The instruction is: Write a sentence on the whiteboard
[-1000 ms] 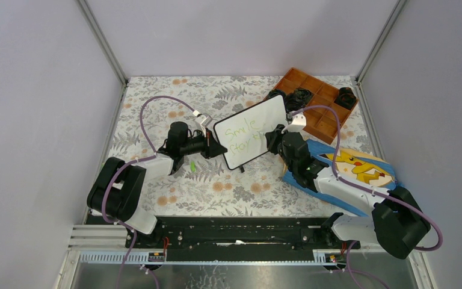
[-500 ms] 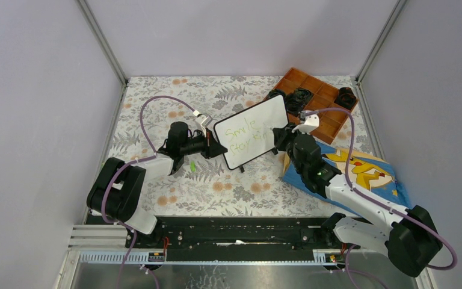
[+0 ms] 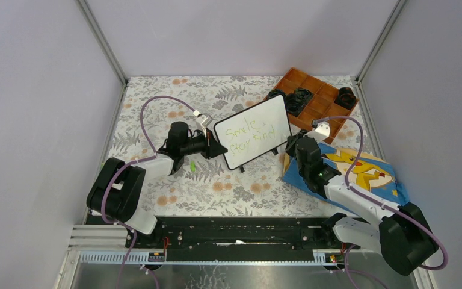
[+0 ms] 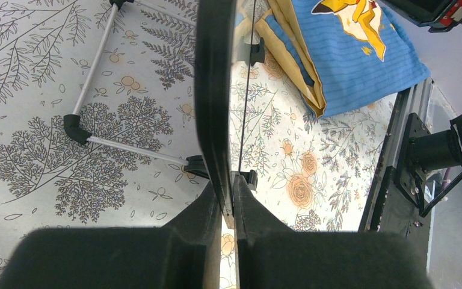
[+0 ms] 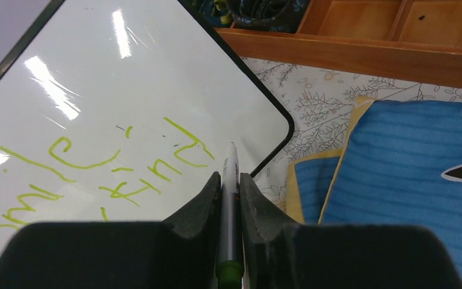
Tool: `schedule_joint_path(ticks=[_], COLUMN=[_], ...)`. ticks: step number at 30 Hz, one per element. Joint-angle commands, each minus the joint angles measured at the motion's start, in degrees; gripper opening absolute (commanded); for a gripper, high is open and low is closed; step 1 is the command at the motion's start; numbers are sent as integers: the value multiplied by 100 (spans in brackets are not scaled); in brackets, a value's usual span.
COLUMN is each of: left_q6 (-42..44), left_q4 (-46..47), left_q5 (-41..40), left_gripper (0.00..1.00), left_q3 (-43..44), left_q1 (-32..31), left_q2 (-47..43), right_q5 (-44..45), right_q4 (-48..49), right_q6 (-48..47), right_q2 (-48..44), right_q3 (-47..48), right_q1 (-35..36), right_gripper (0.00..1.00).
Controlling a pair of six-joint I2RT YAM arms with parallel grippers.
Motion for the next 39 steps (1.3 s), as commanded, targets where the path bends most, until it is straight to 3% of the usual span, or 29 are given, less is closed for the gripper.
schedule_joint_path(ticks=[1, 12, 39], left_q6=[522, 530, 559], left_q4=[-934, -969, -1022], left_q5=[-447, -456, -465], left_gripper=[0, 0, 0], left_q3=[-86, -70, -51], left_q1=[-81, -83, -93], left_q2=[187, 210, 184], right_q5=[65, -84, -341], right_q4=[377, 827, 901], right_q6=[254, 428, 412], right_q2=[201, 565, 1014], right_q3=[72, 96, 202], right_q1=[-103, -220, -285], right_gripper=[0, 0, 0])
